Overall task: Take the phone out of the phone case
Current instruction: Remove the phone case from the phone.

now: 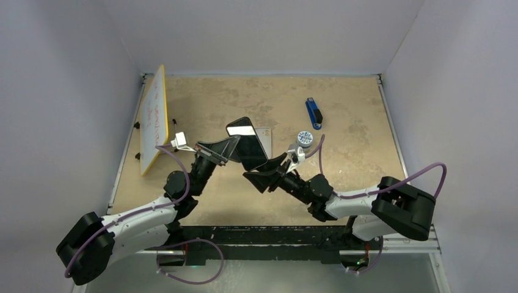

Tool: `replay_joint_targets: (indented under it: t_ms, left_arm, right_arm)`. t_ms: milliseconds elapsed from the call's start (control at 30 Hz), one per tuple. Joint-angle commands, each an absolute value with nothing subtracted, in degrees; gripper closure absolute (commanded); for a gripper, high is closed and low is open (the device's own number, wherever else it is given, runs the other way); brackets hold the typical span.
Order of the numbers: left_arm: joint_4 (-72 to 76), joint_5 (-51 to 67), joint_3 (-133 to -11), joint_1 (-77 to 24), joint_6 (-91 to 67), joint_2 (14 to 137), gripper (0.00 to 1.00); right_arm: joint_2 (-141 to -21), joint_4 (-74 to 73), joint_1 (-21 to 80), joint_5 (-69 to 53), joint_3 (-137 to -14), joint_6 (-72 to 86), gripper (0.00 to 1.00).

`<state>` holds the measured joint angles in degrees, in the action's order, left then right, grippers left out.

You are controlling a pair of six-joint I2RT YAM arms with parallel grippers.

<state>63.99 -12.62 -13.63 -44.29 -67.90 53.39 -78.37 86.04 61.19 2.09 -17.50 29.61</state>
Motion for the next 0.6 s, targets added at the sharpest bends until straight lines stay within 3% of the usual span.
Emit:
replay_joint_targets:
  t_ms: [0, 567]
  left_arm:
    - [71.4, -15.7, -13.2, -44.8, -67.9, 52.6, 1.0]
    - [72.4, -16.0, -11.8, -45.0, -69.0, 53.8, 1.0]
  right_arm:
    - [-77.1, 105.9, 61.7, 3.7, -18.6, 29.8, 0.44]
    - [-75.6, 105.9, 61.9, 7.0, -18.7, 28.9, 0.48]
